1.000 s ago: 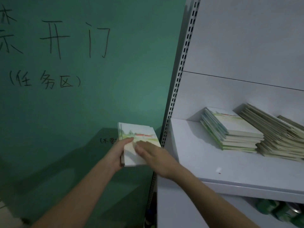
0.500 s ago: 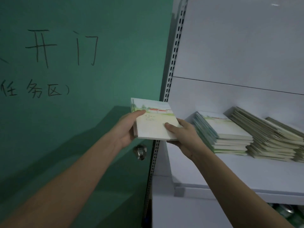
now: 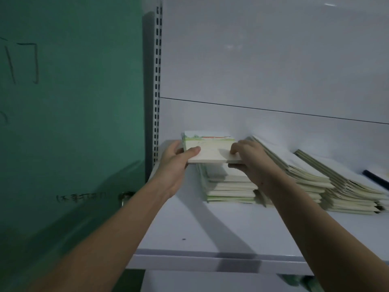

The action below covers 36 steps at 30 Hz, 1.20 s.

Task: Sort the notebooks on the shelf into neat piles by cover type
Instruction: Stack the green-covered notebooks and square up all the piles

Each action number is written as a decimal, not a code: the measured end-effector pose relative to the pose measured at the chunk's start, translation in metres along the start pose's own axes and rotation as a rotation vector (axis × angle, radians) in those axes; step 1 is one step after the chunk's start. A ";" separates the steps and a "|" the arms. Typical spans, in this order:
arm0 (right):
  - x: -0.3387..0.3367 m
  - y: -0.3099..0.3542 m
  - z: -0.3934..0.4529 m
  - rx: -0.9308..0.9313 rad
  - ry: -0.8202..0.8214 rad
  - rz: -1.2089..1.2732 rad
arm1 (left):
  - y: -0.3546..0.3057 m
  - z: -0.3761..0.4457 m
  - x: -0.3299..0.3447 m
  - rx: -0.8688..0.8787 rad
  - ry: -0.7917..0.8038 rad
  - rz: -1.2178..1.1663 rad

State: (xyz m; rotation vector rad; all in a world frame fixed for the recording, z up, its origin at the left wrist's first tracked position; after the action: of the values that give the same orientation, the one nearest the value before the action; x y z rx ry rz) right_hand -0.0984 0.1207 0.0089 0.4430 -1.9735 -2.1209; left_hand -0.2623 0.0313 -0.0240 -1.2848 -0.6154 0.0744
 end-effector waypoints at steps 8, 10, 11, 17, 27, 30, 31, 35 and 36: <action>-0.045 -0.046 0.041 -0.190 -0.027 -0.742 | 0.059 0.011 0.038 0.037 -0.152 0.508; -0.047 -0.058 0.034 -0.271 -0.067 -0.705 | 0.067 0.008 0.041 0.047 -0.120 0.475; -0.049 -0.063 0.028 -0.329 -0.104 -0.643 | 0.070 0.006 0.042 0.066 -0.074 0.464; -0.052 -0.094 -0.007 -0.473 -0.021 -0.265 | 0.090 -0.002 0.034 0.154 0.044 0.522; -0.050 -0.107 0.007 -0.424 -0.095 -0.137 | 0.098 0.002 0.038 0.196 -0.005 0.466; -0.051 -0.112 0.009 -0.440 -0.085 -0.174 | 0.098 0.003 0.037 0.214 -0.044 0.468; -0.051 -0.113 0.011 -0.431 -0.078 -0.199 | 0.098 0.004 0.035 0.216 -0.054 0.474; -0.051 -0.114 0.014 -0.425 -0.054 -0.199 | 0.102 0.006 0.032 0.198 -0.046 0.530; -0.052 -0.115 0.014 -0.409 -0.053 -0.183 | 0.103 0.005 0.033 0.185 -0.030 0.537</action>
State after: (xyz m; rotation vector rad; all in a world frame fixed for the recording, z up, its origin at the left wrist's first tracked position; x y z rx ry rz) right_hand -0.0496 0.1615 -0.1012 0.5081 -1.5103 -2.5903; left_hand -0.2084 0.0798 -0.1047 -1.2396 -0.2673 0.5815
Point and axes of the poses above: each hand's wrist, its own z-axis towards the middle knuckle, its own x-axis out of the palm, y = z × x, the point moved 6 cm from there along z, towards the middle knuckle
